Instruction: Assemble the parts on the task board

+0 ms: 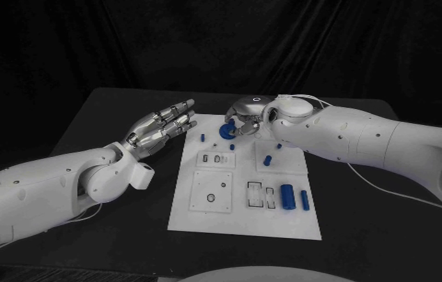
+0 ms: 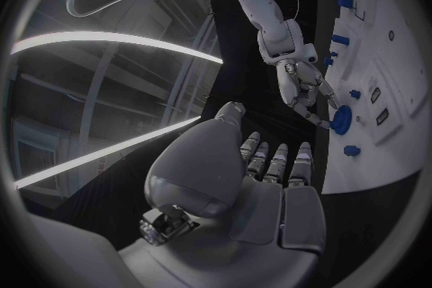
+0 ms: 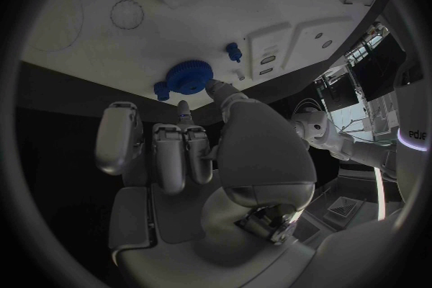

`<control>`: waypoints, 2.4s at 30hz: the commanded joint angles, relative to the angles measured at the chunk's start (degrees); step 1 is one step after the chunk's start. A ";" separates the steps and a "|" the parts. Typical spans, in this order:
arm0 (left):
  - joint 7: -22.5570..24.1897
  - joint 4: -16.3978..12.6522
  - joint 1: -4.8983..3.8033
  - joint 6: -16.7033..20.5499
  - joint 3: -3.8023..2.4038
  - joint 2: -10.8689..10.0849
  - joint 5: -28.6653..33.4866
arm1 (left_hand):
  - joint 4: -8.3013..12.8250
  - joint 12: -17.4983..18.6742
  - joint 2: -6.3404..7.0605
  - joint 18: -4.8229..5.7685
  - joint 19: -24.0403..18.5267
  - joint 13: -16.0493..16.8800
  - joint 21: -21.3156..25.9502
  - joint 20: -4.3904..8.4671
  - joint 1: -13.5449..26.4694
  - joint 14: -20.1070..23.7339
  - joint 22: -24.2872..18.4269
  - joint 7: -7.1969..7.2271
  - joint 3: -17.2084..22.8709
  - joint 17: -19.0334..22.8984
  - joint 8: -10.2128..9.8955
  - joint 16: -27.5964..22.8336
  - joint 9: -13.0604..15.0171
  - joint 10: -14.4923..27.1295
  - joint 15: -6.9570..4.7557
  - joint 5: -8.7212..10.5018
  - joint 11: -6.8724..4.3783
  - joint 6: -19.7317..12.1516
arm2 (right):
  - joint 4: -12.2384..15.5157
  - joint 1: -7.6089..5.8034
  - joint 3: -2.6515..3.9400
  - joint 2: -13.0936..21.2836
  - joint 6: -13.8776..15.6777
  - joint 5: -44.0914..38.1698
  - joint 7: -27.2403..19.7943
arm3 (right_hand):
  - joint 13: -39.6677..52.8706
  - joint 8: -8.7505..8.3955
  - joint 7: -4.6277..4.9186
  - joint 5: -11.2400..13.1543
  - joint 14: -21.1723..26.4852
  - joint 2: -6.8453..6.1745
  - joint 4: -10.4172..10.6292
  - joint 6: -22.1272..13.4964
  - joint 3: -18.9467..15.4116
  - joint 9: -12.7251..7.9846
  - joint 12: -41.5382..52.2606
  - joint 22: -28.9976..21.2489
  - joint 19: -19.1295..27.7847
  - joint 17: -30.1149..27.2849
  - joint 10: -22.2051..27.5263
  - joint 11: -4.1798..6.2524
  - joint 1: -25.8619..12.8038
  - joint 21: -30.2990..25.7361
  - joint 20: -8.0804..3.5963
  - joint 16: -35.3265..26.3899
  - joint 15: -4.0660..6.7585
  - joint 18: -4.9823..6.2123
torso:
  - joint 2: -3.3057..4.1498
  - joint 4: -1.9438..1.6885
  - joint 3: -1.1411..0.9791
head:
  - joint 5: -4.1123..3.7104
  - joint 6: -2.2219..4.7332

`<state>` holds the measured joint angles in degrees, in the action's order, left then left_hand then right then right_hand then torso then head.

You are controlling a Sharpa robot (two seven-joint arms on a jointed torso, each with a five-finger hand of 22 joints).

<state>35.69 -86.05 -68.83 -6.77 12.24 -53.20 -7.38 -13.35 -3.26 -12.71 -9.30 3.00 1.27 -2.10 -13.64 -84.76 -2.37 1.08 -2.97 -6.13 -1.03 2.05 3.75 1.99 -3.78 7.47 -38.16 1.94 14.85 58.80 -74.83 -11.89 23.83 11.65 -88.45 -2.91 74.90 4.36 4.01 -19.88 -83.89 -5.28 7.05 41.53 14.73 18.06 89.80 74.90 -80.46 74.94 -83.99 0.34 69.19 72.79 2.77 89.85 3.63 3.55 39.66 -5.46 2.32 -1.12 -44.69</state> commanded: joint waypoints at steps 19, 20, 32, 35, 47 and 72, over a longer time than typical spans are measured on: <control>0.25 -0.35 0.14 -0.53 -0.04 -1.04 0.13 | 0.08 -0.40 0.03 -0.91 -0.02 0.01 -0.03 -0.39 -0.39 -0.18 -0.07 -0.28 0.37 -0.06 0.35 0.26 0.06 -0.18 0.47 -0.19 0.40 -0.08 | 16.49 -3.97 0.02 16.32 9.45 0.08 -0.19 | 15.10 1.29 -0.12 0.94 -6.11 1.22 0.41 2.86 -1.45 -1.70 0.20 8.55 -1.28 15.06 -6.01 0.68 -0.08 1.25 -0.45 0.15 0.55 0.26 | 0.00 0.05 0.04 | -0.09 0.32; 0.23 -0.37 0.14 -0.50 -0.03 -1.09 0.13 | 0.08 -0.40 0.03 -0.91 -0.02 0.01 -0.03 -0.39 -0.39 -0.18 -0.07 -0.28 0.37 -0.06 0.35 0.26 0.06 -0.18 0.47 -0.19 0.40 -0.08 | 17.83 -4.24 0.02 17.80 9.43 0.09 0.17 | 15.10 1.33 -0.13 1.42 -6.11 1.24 0.49 3.08 -1.54 -1.79 0.20 8.82 -1.63 15.06 -6.01 0.71 -0.07 1.84 -0.47 0.15 0.57 0.12 | -0.01 0.11 0.05 | -0.08 0.34; 0.46 -0.39 0.32 -0.53 -0.03 -1.01 0.13 | 0.12 -0.42 0.14 -0.92 -0.01 0.01 -0.04 -0.41 -0.32 -0.22 -0.07 -0.32 0.41 -0.08 0.38 0.31 0.07 -0.20 0.48 -0.19 0.43 -0.02 | 25.04 -3.23 -0.04 30.20 13.57 0.17 1.22 | 15.10 1.29 -0.23 4.93 -6.11 -0.03 1.16 4.54 -3.05 -2.85 0.20 10.32 -3.57 15.06 -6.01 0.91 0.90 4.79 -0.78 0.15 0.87 -0.56 | -0.19 0.63 0.14 | -0.06 0.30; 0.53 -0.48 0.38 -0.45 -0.03 -1.20 0.13 | 0.12 -0.42 0.14 -0.92 -0.01 0.01 -0.04 -0.41 -0.32 -0.22 -0.07 -0.32 0.41 -0.08 0.38 0.31 0.07 -0.20 0.48 -0.19 0.43 -0.02 | 24.19 -1.53 -0.05 31.45 14.67 0.28 1.12 | 15.10 1.16 -0.10 6.58 -6.11 -0.37 1.63 4.60 -3.61 -3.14 0.20 10.36 -3.59 15.06 -6.01 0.84 1.20 4.69 -0.80 0.15 0.84 -0.55 | -0.22 0.87 0.17 | 0.26 0.26; 0.56 -0.56 0.64 -0.43 -0.03 -1.64 0.13 | 0.12 -0.42 0.14 -0.92 -0.01 0.01 -0.04 -0.41 -0.32 -0.22 -0.07 -0.32 0.41 -0.08 0.38 0.31 0.07 -0.20 0.48 -0.19 0.43 -0.02 | 19.76 1.90 -0.06 31.60 15.20 0.50 1.51 | 15.10 0.54 -0.04 9.00 -5.89 -0.85 3.25 3.86 -4.74 -3.86 0.20 10.04 -3.10 14.44 -6.01 0.80 1.88 3.39 -0.78 -0.61 0.83 -0.28 | -0.27 0.84 0.11 | 0.31 -0.03; 0.47 -0.57 0.88 -0.51 -0.03 -1.93 0.13 | 0.20 -0.45 0.20 -0.92 0.01 0.01 -0.04 -0.43 -0.28 -0.24 -0.06 -0.35 0.50 -0.08 0.38 0.33 0.07 -0.21 0.51 -0.20 0.47 -0.04 | 15.09 3.75 -0.07 28.73 13.24 0.50 2.64 | 15.10 0.81 0.41 8.36 -5.14 -0.65 3.91 4.47 -5.31 -4.39 0.20 9.22 -2.01 12.21 -6.01 0.45 4.61 0.36 -0.56 -3.37 0.57 0.27 | -0.18 0.91 0.11 | 0.59 -0.17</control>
<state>35.41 -86.51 -68.04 -6.91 12.26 -55.18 -7.38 -13.19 -3.50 -12.71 -9.30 3.00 1.27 -2.10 -13.64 -84.76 -2.58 1.08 -2.97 -5.97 -1.03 2.05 3.75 1.98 -3.97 7.68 -38.16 2.13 14.85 74.02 -71.22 -11.98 52.59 25.20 -87.89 -1.51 74.90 4.86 4.40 -11.66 -83.90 -5.95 10.69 45.76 9.55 13.74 89.80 74.90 -82.81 74.91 -84.00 0.75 73.21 73.35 2.06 86.78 4.04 3.56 39.49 -4.59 2.40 -0.57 -44.83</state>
